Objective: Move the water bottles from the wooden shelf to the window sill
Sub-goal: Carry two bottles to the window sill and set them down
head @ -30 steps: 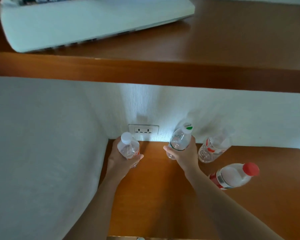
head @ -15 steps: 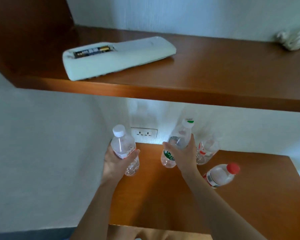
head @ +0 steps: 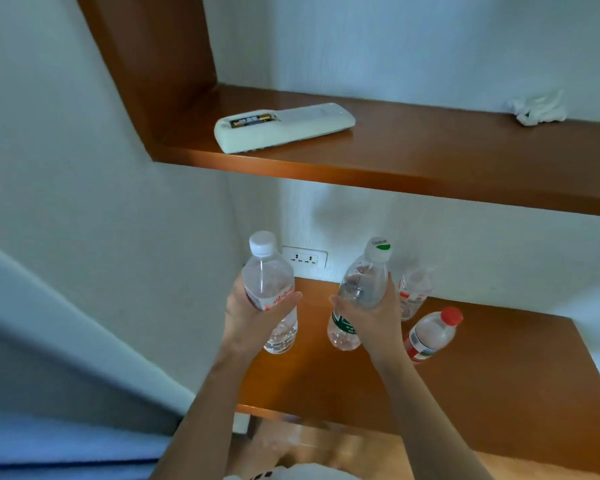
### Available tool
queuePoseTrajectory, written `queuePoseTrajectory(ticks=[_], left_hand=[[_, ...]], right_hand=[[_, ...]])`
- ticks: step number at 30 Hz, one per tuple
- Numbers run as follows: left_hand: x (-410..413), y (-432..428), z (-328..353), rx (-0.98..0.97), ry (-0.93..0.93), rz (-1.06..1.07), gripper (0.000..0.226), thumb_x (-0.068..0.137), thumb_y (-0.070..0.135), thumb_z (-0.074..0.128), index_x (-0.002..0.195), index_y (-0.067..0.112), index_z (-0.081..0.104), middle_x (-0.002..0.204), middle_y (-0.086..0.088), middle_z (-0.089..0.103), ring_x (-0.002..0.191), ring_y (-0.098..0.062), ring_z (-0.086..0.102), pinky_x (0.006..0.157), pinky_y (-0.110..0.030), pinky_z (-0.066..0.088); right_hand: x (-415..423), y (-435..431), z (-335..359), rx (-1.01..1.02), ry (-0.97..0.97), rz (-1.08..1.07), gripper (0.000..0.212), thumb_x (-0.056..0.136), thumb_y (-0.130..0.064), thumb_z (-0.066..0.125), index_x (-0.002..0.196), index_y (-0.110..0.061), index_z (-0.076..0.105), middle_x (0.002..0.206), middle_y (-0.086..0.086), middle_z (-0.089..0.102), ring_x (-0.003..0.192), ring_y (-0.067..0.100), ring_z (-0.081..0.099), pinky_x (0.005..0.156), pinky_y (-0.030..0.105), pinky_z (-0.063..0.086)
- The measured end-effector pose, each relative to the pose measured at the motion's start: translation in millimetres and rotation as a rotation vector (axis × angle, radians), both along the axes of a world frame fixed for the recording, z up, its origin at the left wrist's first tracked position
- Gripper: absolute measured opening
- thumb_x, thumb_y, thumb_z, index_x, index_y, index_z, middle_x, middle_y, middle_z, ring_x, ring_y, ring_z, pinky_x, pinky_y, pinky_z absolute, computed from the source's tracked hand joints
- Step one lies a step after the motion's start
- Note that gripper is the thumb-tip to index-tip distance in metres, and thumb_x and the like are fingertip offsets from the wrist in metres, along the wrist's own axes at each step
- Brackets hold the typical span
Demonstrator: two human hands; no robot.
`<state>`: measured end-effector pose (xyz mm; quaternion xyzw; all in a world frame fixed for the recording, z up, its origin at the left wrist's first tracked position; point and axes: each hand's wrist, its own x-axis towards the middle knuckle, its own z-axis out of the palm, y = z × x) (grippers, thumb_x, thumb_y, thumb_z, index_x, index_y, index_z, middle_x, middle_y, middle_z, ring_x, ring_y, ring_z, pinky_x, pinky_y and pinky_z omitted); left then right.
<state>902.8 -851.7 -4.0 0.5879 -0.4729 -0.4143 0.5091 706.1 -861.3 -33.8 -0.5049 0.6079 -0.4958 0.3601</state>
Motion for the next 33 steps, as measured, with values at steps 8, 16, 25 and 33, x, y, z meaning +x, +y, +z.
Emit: queuePoseTrajectory(ticks=[8, 16, 25, 33], left_hand=[[25.1, 30.6, 6.1, -0.019, -0.013, 0.079, 0.065, 0.063, 0.044, 0.084, 0.12, 0.035, 0.053, 0.104, 0.013, 0.068, 0.096, -0.004, 0.068, 0.066, -0.013, 0.054], [31.5, 77.8, 16.9, -0.151, -0.065, 0.257, 0.053, 0.071, 0.027, 0.083, 0.115, 0.012, 0.058, 0.096, 0.002, 0.069, 0.093, -0.02, 0.069, 0.075, -0.023, 0.057], [29.7, 196.1, -2.4, -0.083, -0.052, 0.765, 0.055, 0.065, 0.032, 0.085, 0.111, 0.015, 0.06, 0.096, -0.002, 0.071, 0.09, -0.014, 0.068, 0.079, -0.029, 0.055], [27.1, 341.4, 4.2, -0.058, -0.055, 1.222, 0.063, 0.058, 0.039, 0.085, 0.112, 0.019, 0.061, 0.099, -0.002, 0.07, 0.094, -0.018, 0.068, 0.084, -0.035, 0.056]], right_hand=[[29.0, 4.2, -2.3, -0.049, 0.001, 0.089, 0.059, 0.073, -0.034, 0.087, 0.119, -0.034, 0.05, 0.104, -0.015, 0.064, 0.097, 0.007, 0.066, 0.078, 0.015, 0.053], [52.9, 11.6, 0.9, 0.052, -0.125, 0.485, 0.076, 0.058, -0.051, 0.086, 0.123, -0.028, 0.053, 0.103, -0.002, 0.066, 0.101, 0.019, 0.067, 0.085, 0.034, 0.062], [90.2, 58.4, 4.9, 0.01, -0.166, 0.921, 0.061, 0.068, -0.025, 0.093, 0.108, -0.054, 0.058, 0.105, -0.01, 0.067, 0.107, 0.015, 0.065, 0.093, 0.039, 0.057], [171.7, 163.8, 11.4, 0.056, -0.092, 1.408, 0.058, 0.073, -0.027, 0.09, 0.112, -0.046, 0.052, 0.11, -0.023, 0.064, 0.106, -0.01, 0.059, 0.082, 0.007, 0.045]])
